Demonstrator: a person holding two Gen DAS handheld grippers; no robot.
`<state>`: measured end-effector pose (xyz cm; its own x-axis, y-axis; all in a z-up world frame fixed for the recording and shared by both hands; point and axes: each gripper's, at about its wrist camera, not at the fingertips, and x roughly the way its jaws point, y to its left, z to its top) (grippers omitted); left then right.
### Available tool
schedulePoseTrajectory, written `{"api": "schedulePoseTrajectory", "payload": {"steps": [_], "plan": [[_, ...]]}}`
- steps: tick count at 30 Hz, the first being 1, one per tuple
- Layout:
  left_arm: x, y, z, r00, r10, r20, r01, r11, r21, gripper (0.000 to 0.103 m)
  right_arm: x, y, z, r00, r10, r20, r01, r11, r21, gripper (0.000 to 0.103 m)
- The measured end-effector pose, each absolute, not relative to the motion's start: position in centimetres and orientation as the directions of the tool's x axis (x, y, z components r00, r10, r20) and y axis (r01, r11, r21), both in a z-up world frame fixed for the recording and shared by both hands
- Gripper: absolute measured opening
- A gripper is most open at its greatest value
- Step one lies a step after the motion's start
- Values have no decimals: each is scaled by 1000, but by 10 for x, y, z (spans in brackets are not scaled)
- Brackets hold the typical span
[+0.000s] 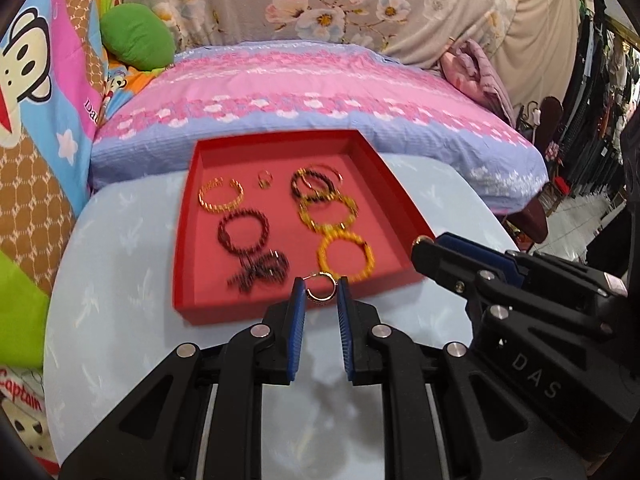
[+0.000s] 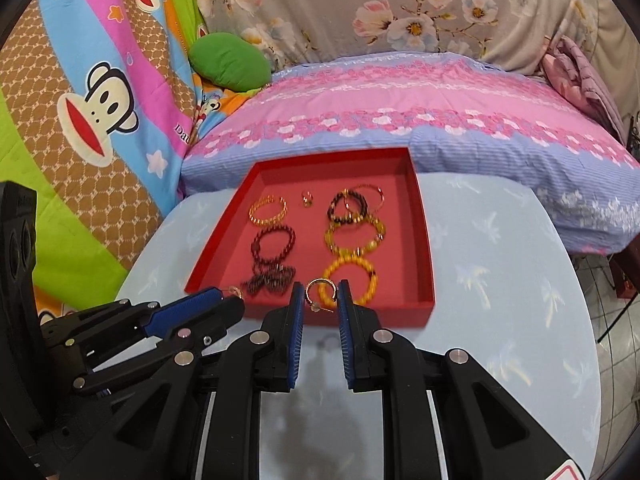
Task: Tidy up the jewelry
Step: 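Carry both hoop earrings into the red box and open both tools to drop them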
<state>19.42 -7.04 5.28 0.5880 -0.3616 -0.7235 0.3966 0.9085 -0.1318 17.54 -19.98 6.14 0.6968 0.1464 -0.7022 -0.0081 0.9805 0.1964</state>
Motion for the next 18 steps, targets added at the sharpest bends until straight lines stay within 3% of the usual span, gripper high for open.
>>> {"api": "schedulePoseTrajectory", "payload": {"steps": [18], "plan": [[308,-85,29,594,-301,-746,350,932,-97,16,289,-210,37,683,118,-721,22,983,182,16]]}}
